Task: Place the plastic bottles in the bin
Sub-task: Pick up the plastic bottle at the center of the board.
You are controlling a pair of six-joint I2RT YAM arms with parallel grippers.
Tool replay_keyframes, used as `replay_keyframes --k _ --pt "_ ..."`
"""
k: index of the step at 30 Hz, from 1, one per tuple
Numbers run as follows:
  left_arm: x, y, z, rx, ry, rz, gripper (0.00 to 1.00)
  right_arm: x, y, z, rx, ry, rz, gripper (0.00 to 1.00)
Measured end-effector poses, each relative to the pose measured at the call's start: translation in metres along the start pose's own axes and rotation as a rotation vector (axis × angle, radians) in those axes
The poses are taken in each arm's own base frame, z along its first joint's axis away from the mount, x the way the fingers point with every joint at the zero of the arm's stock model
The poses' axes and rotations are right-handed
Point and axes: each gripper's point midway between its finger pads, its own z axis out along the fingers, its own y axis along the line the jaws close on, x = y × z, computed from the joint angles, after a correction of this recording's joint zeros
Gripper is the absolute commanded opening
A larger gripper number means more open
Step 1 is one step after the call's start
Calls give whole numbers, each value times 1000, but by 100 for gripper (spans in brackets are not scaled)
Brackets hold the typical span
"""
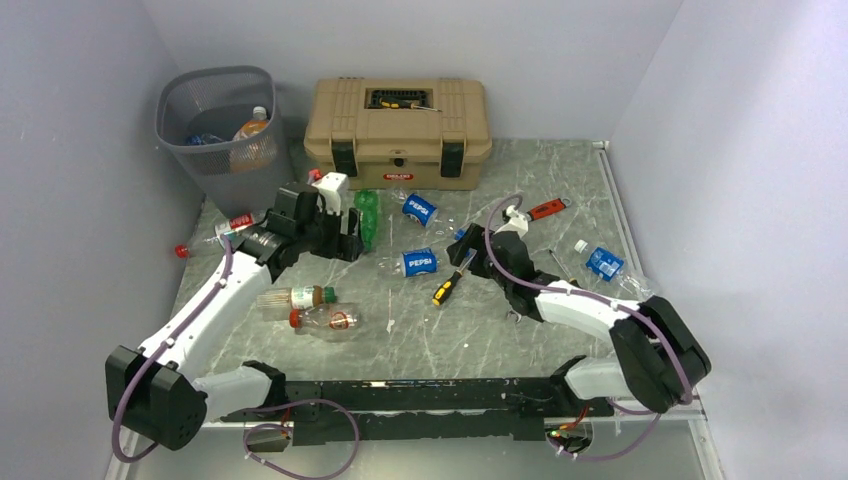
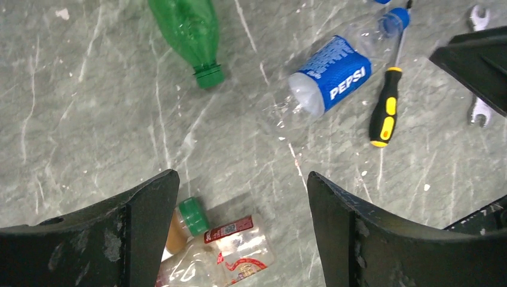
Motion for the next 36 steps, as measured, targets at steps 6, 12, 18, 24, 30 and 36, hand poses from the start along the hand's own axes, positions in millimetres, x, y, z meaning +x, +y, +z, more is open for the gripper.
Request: replay_keyframes --k 6,12,18,24,30,36 --pt "1 -19 5 48 2 45 85 12 7 13 -36 55 158 90" --pt "14 -33 12 51 41 107 86 23 32 15 -73 108 324 93" --pt "8 -28 8 11 4 123 86 29 60 15 -35 129 473 96" --pt "2 -23 2 -27 -38 126 86 51 72 23 100 166 558 100" --pt "0 -20 1 -56 -50 132 87 74 59 42 317 207 627 99" --pt "1 -19 1 -78 -53 143 87 78 50 52 397 182 701 98"
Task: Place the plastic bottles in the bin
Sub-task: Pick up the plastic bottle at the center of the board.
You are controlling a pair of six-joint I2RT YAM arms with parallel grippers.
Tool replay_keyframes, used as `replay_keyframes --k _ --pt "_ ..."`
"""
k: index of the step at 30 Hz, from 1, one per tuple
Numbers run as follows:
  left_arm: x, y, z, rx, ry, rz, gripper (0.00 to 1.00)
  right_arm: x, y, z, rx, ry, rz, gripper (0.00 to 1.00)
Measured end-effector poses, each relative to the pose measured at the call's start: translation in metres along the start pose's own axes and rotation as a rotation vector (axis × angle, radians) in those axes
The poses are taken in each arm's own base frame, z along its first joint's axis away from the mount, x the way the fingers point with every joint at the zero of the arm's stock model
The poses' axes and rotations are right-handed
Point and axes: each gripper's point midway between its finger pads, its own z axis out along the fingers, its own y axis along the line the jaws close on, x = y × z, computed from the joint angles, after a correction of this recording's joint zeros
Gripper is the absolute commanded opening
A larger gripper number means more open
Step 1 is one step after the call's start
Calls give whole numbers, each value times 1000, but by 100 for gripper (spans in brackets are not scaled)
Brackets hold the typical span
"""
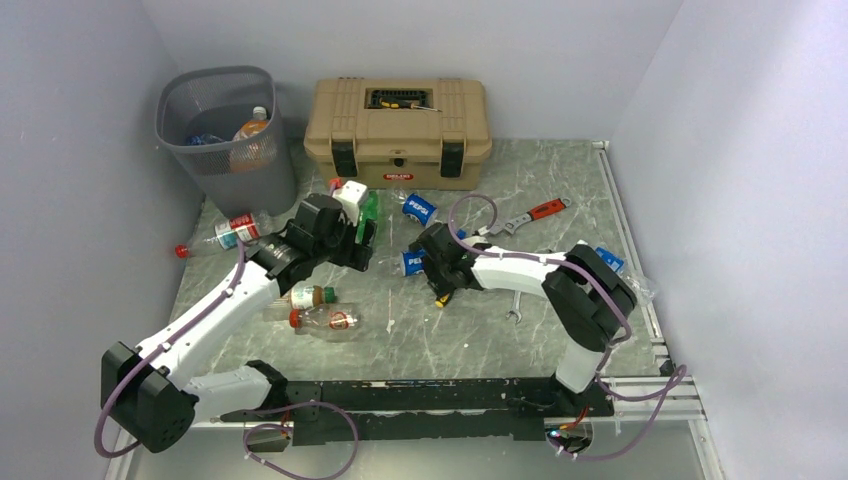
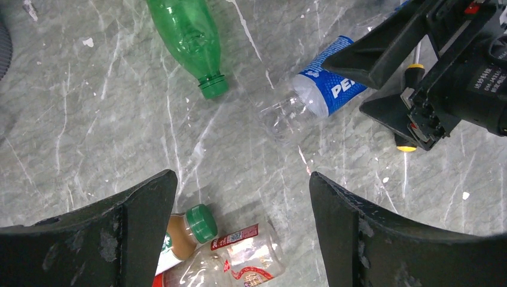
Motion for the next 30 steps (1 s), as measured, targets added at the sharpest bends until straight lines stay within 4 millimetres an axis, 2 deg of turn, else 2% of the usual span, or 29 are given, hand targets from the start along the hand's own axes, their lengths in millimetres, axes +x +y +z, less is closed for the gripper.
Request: replay_keyframes --k 8,11,14,20,30 --pt "0 0 0 -16 -2 17 87 -4 19 17 -28 -7 76 89" --pt "0 0 0 -20 -3 19 87 -7 25 21 -50 -8 95 83" --pt "0 0 0 -19 -3 21 87 -7 28 26 -68 -9 98 73" --pt "1 -1 0 -19 -3 22 87 -5 31 31 -107 -3 92 67" --pt "0 1 -1 -28 -6 23 87 -3 39 35 -185 -1 50 41"
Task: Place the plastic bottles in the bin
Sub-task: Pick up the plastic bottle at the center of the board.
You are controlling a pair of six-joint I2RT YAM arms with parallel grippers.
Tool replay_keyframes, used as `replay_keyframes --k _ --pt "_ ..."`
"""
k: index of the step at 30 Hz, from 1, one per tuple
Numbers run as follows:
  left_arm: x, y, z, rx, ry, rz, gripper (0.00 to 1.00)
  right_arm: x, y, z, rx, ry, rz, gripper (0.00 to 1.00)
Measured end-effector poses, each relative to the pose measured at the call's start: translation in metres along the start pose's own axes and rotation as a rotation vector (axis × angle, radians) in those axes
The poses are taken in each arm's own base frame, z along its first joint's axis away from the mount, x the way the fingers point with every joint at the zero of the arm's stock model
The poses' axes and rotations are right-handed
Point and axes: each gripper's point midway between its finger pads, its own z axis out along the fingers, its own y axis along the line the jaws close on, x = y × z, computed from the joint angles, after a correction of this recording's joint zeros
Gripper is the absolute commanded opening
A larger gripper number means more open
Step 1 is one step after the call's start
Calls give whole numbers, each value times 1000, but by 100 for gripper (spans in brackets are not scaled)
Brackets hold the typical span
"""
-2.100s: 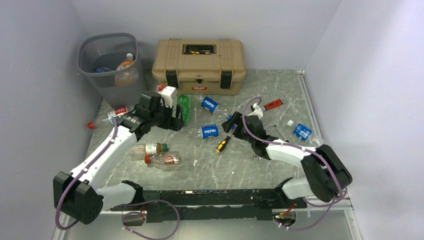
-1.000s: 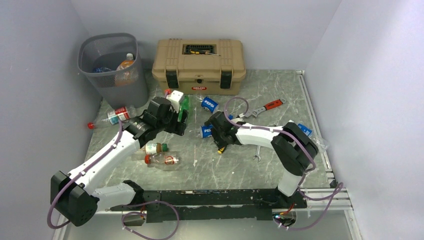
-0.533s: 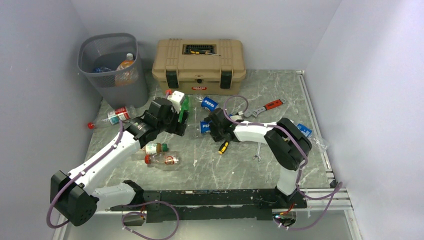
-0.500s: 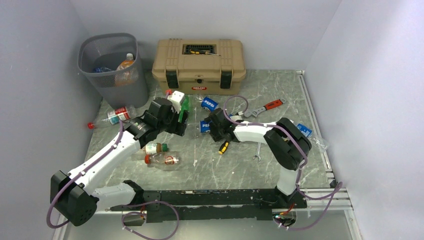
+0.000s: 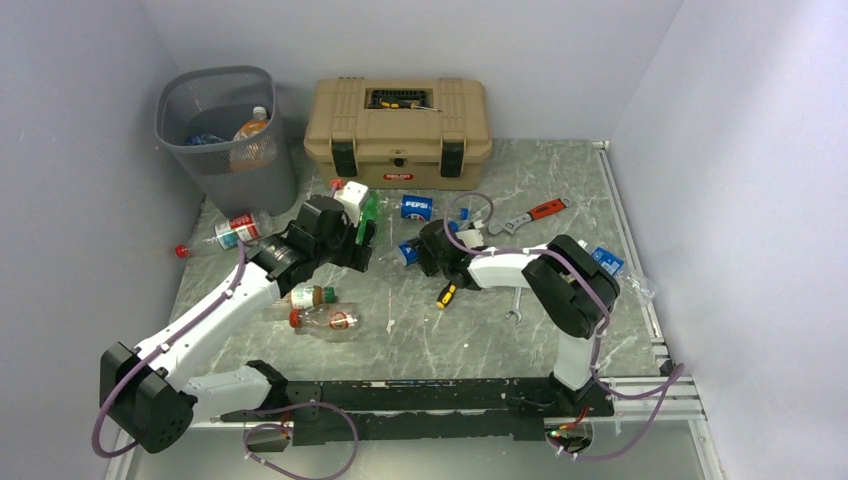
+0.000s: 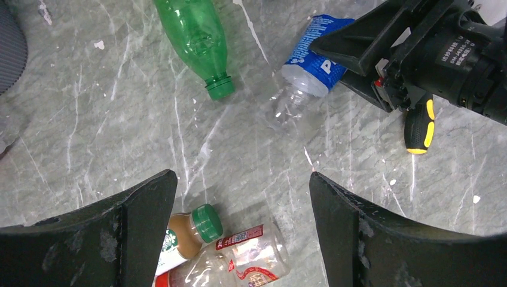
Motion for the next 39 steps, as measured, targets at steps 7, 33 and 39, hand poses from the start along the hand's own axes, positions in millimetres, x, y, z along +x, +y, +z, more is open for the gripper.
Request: replay_keyframes --k 7,33,39 --pt "-8 3 -11 -11 -44 -6 87 -3 -7 -23 -31 -18 -127 36" --pt "-60 -48 -122 399 -609 9 100 75 5 -236 -850 135 -1433 15" --pt "-60 -74 -126 552 -597 52 100 78 -7 -234 -867 100 -1520 7"
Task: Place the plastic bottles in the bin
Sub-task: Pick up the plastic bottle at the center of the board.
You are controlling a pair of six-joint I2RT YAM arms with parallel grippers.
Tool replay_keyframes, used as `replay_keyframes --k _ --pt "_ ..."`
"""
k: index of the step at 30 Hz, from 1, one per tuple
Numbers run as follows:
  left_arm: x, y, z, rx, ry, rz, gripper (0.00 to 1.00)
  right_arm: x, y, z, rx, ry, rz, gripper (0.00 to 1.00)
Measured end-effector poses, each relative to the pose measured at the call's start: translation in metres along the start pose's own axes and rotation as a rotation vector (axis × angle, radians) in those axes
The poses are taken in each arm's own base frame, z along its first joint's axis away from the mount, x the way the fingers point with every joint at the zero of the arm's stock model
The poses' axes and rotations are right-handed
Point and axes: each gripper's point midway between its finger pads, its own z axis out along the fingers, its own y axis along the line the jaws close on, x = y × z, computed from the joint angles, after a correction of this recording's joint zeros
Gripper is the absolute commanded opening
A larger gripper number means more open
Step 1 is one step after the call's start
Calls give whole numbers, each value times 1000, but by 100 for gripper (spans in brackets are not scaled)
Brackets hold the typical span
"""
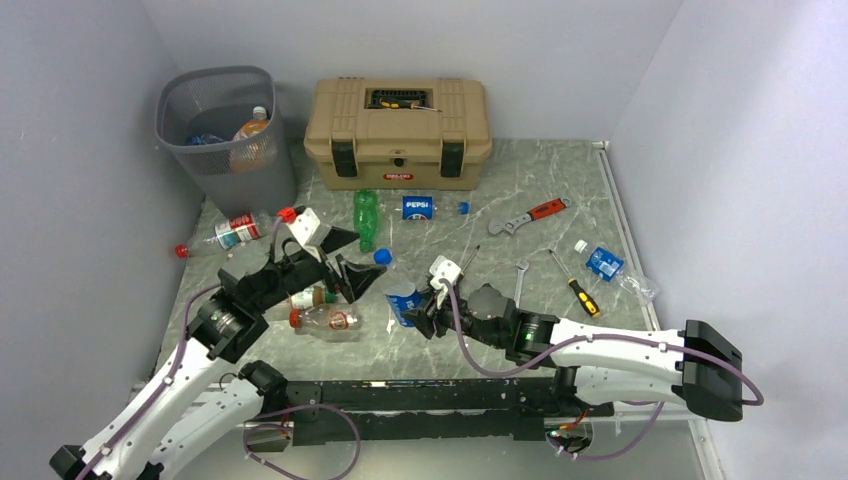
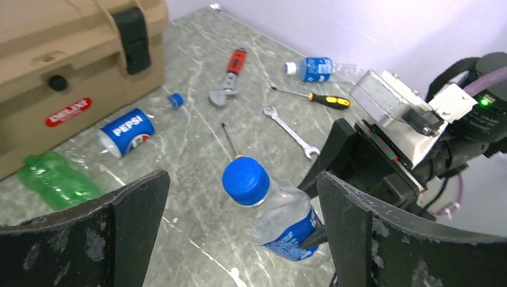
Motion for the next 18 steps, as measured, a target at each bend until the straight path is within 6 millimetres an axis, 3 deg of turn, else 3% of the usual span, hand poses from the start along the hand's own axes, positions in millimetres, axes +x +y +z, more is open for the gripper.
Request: replay_keyframes --k 9,18 --pt "26 -11 15 95 105 -78 99 -13 -5 -1 92 -90 -78 0" --pt "17 -11 16 89 68 -85 93 -17 5 -2 169 -128 -194 0"
